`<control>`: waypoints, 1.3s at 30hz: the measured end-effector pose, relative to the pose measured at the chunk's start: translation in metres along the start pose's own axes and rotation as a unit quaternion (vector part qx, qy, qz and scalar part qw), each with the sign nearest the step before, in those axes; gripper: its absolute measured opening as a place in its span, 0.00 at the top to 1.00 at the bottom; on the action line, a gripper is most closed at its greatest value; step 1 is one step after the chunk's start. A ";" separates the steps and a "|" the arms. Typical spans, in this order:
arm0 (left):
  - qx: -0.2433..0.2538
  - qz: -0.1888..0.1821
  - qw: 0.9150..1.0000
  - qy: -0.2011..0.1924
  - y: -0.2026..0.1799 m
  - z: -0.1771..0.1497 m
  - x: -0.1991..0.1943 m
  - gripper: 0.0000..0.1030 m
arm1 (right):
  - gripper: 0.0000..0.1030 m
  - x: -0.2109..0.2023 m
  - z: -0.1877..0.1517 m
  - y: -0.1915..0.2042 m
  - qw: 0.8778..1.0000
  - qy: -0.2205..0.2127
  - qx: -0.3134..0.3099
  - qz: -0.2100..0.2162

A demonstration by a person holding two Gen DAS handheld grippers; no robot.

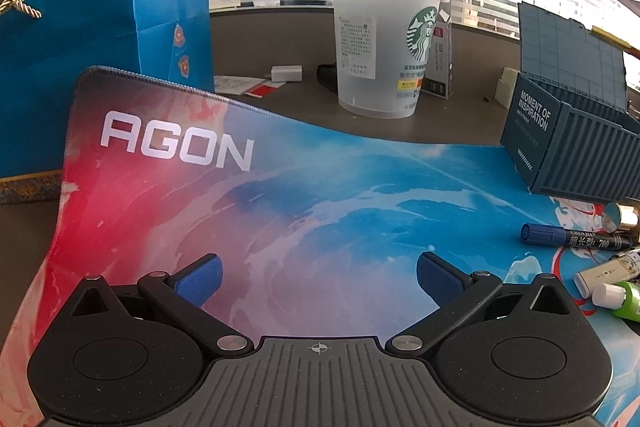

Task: Organize rigid objects
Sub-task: 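Lower the orange pen into the teal box and open the right tool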

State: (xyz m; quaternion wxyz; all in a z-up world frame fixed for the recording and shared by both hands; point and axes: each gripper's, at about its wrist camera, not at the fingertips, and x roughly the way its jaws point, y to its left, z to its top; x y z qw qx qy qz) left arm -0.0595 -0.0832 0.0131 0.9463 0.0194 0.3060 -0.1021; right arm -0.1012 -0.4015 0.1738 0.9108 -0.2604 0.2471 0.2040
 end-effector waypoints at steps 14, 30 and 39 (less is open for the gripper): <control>-0.001 -0.004 1.000 0.012 -0.002 0.000 0.002 0.00 | 0.91 0.091 -0.003 -0.048 0.989 0.120 -0.069 0.045; -0.007 -0.006 1.000 0.019 0.000 0.000 0.006 0.00 | 0.89 0.148 -0.017 -0.064 0.979 0.174 -0.058 0.089; -0.006 -0.006 1.000 0.019 0.000 0.000 0.006 0.00 | 0.70 0.122 -0.013 -0.068 0.991 0.122 -0.036 0.033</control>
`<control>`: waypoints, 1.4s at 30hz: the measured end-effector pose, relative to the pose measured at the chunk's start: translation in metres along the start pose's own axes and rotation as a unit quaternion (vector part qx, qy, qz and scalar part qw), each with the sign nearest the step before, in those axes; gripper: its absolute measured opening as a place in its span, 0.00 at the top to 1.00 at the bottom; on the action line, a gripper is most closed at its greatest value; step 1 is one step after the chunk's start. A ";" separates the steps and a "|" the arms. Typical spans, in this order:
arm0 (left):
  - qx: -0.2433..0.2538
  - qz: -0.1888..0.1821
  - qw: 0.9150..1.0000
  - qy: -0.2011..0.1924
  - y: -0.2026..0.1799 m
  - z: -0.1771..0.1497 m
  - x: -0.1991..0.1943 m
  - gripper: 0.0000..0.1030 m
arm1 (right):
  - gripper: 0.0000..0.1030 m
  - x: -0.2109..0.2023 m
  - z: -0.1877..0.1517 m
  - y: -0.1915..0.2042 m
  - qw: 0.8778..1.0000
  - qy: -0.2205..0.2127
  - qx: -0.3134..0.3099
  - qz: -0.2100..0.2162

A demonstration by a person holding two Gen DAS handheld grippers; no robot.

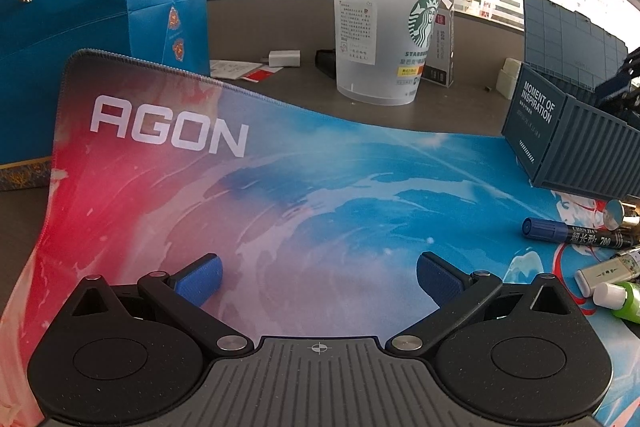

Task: Organize rigid objects
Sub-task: 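Lower the orange pen into the teal box and open the right tool, then grasp the green tube with the right tool and lift it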

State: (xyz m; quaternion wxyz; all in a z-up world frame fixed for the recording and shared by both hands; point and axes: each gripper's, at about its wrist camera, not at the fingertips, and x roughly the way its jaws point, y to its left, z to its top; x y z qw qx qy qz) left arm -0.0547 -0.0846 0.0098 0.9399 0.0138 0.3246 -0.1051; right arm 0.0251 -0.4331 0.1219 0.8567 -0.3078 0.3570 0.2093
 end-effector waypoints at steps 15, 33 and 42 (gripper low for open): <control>0.008 0.015 1.000 -0.015 -0.003 -0.001 -0.004 0.00 | 0.50 -0.083 -0.061 0.178 0.988 -0.110 0.004 0.112; 0.006 0.014 1.000 -0.007 -0.002 -0.001 -0.002 0.00 | 0.60 -0.044 -0.079 0.190 0.988 -0.071 0.066 0.120; 0.004 0.015 1.000 -0.004 -0.002 -0.001 -0.001 0.00 | 0.66 -0.054 -0.091 0.199 0.988 -0.097 0.049 0.107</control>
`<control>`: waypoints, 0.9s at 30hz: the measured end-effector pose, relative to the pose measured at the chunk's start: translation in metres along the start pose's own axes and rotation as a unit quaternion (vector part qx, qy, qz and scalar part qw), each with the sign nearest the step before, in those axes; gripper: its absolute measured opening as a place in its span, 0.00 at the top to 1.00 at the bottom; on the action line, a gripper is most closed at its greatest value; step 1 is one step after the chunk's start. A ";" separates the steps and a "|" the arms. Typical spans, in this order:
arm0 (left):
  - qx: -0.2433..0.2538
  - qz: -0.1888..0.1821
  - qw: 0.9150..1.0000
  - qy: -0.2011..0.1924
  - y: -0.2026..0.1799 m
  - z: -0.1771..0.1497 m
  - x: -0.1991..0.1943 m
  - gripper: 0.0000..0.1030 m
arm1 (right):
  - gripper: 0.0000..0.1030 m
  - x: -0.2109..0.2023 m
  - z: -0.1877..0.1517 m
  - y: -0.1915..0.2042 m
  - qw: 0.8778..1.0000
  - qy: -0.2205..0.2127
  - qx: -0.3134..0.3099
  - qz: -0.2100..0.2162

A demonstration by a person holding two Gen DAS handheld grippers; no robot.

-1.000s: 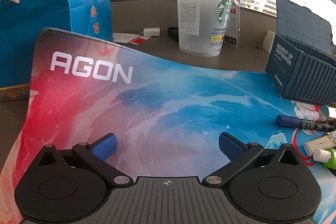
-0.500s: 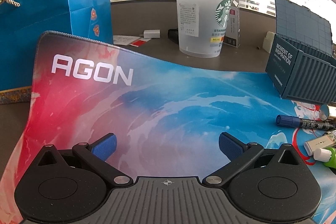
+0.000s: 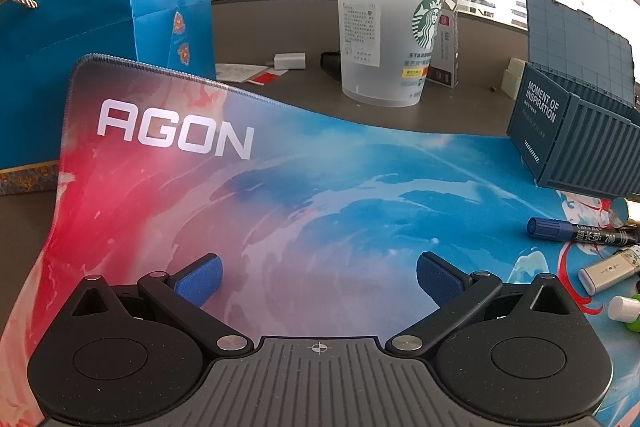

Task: Organize rigid objects
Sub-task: 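Grasp the green tube with the right tool and lift it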

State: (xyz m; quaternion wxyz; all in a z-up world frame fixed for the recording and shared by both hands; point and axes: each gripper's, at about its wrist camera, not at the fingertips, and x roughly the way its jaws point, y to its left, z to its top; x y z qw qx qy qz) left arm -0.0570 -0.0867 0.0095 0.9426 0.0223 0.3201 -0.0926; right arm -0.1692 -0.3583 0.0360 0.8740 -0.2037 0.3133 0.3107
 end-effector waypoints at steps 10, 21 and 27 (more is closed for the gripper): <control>-0.001 0.000 1.000 0.003 0.001 0.000 0.001 0.00 | 0.70 -0.013 -0.001 0.012 0.999 -0.010 -0.032 -0.022; -0.001 0.000 1.000 0.004 0.001 0.000 0.001 0.00 | 0.71 -0.037 0.015 0.011 0.998 -0.038 -0.042 -0.040; -0.002 0.000 1.000 0.004 0.001 0.000 0.002 0.00 | 0.72 -0.058 0.029 0.004 0.996 -0.069 -0.032 -0.056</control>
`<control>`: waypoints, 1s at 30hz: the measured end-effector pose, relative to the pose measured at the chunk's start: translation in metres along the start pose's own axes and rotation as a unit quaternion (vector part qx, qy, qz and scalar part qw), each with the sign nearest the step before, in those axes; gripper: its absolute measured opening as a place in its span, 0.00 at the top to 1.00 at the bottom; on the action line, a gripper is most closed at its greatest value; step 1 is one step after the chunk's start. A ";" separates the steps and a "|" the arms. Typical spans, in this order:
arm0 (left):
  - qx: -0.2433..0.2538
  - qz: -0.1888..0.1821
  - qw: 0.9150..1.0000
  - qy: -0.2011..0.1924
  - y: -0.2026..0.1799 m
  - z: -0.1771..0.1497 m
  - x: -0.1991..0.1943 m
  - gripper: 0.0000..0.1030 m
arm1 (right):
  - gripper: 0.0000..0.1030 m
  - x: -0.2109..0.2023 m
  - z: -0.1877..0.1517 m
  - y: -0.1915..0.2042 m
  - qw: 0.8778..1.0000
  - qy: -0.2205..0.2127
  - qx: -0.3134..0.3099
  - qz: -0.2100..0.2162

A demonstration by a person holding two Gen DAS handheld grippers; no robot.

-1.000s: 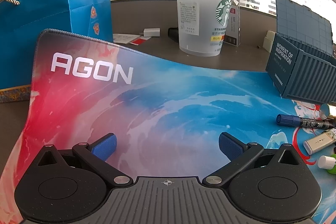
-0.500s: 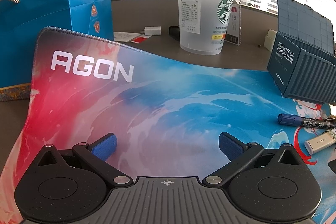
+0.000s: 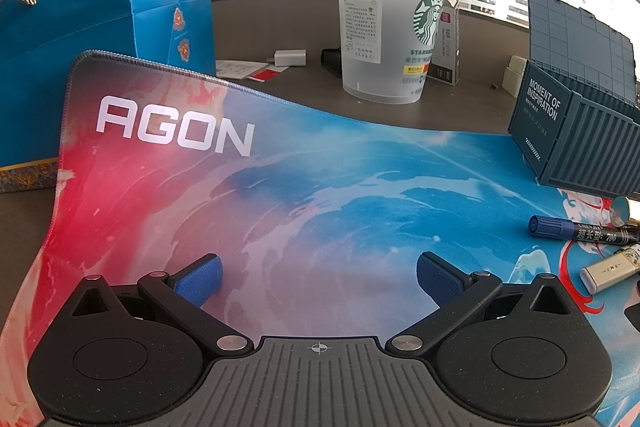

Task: Organize rigid objects
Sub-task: 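Grasp the green tube with the right tool and lift it, then lower the green tube into the teal box and open the right tool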

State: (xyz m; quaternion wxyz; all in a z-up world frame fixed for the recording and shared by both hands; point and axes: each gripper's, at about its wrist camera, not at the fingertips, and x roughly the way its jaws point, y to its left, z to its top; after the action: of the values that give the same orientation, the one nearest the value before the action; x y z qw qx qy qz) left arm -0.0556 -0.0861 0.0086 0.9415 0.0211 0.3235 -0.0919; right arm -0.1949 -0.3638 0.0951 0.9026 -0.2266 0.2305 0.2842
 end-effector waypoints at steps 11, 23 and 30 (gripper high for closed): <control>0.000 0.000 1.000 0.000 0.000 0.000 0.000 0.00 | 0.74 -0.028 0.033 -0.031 0.997 -0.043 -0.012 -0.060; 0.000 0.000 1.000 0.000 0.000 0.000 0.000 0.00 | 0.74 -0.031 0.056 -0.070 0.993 -0.041 -0.029 -0.108; 0.000 0.000 1.000 0.000 0.000 0.000 0.000 0.00 | 0.74 -0.019 0.070 -0.103 0.989 -0.019 -0.049 -0.140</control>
State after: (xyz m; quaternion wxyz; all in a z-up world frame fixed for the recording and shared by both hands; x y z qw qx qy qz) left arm -0.0554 -0.0860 0.0088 0.9415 0.0209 0.3237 -0.0916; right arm -0.1251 -0.4099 0.1900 0.9255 -0.2951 0.1650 0.1706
